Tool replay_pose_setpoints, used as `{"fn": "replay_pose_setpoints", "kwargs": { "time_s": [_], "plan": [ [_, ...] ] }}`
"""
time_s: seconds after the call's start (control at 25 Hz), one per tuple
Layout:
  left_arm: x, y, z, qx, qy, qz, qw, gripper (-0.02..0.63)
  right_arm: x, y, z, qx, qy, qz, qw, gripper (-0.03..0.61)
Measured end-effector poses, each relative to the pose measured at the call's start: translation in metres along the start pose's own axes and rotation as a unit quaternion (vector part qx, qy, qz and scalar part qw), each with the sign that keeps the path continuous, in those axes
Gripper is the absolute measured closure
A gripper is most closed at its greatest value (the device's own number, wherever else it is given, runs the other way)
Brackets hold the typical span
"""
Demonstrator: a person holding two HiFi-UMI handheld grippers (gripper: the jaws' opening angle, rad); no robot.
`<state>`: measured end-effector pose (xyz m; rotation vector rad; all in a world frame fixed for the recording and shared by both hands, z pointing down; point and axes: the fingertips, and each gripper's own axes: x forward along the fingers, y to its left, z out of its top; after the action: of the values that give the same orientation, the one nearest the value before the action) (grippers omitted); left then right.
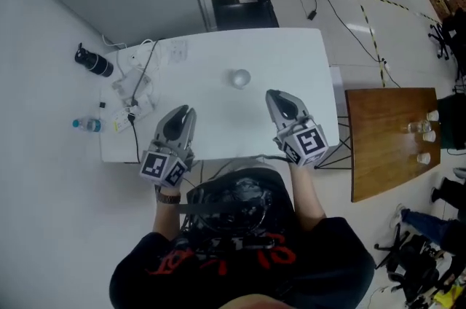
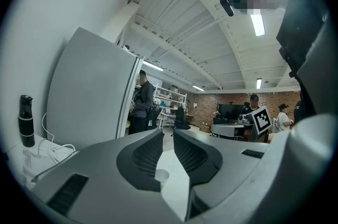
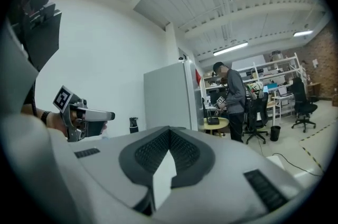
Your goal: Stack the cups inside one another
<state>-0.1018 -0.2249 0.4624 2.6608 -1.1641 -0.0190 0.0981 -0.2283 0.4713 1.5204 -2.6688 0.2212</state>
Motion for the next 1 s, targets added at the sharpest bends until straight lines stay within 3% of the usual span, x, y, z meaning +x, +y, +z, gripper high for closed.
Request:
{"fn": "replay_pose_setpoints", "kwargs": {
  "time_s": [0.52,1.0],
  "plan": [
    [0.073,-0.018,0.024,0.021,0.000,-0.009,0.9997,0.543,0.010,-0.053,0.008,0.004,-0.002,0.017,1.000,0.574],
    [0.065,0.006,0.023,0.010,0.001,-0.006,0.9999,0.543,0.032,-0.041,0.011,0.047,-0.013,0.019,0.999,0.574]
  ]
}}
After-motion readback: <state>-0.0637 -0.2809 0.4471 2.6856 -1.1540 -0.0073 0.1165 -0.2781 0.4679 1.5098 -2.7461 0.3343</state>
